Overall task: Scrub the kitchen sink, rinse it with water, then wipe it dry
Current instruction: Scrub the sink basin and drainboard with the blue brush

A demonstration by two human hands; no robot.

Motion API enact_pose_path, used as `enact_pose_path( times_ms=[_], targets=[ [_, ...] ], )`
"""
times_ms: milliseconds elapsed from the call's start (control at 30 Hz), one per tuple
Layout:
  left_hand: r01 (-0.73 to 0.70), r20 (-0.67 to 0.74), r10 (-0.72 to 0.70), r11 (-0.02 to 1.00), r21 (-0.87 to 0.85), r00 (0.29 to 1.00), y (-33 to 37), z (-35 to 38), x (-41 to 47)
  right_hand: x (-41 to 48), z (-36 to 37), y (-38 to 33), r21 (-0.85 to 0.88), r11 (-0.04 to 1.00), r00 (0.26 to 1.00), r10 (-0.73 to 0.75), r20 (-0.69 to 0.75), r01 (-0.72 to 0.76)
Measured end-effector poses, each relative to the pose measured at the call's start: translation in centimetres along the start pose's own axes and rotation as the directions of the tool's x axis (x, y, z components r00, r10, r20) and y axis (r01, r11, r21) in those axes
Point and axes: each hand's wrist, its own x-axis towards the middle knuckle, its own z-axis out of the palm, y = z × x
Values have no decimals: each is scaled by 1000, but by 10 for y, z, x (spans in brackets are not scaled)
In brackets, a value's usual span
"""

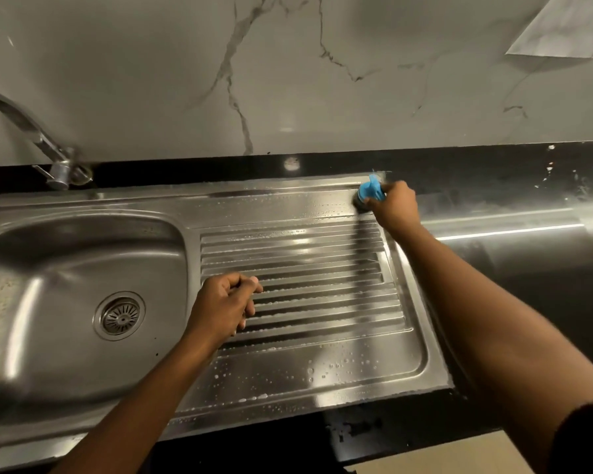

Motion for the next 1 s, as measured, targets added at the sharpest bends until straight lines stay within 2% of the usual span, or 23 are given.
enact_pose_path(
  times_ms=[200,367,500,633,800,900,1000],
  targets=[
    [-8,57,8,1000,2,998,-2,9,-2,-102,-6,54,66,998,999,16,-45,-13],
    [-5,89,5,1000,6,996,-1,14,-1,-192,-17,102,82,989,992,122,-17,-120],
    [-13,97,12,1000,13,995,-1,12,1,-220,-17,112,75,985,988,155,-19,-153],
    [7,69,-6,1000,-12,998,-5,5,5,-193,-15,100,-53,997,995,59,-76,-63],
    [29,34,-28,1000,-10,999,-8,-4,5,-103,0,59,-118,991,992,-74,-104,62],
    [38,6,-38,999,-17,999,-8,-7,5,-48,11,24,-76,994,990,-88,-114,80],
    [49,-26,-49,998,-31,998,-8,-10,5,-16,19,-3,62,996,989,-58,-134,67]
  ],
)
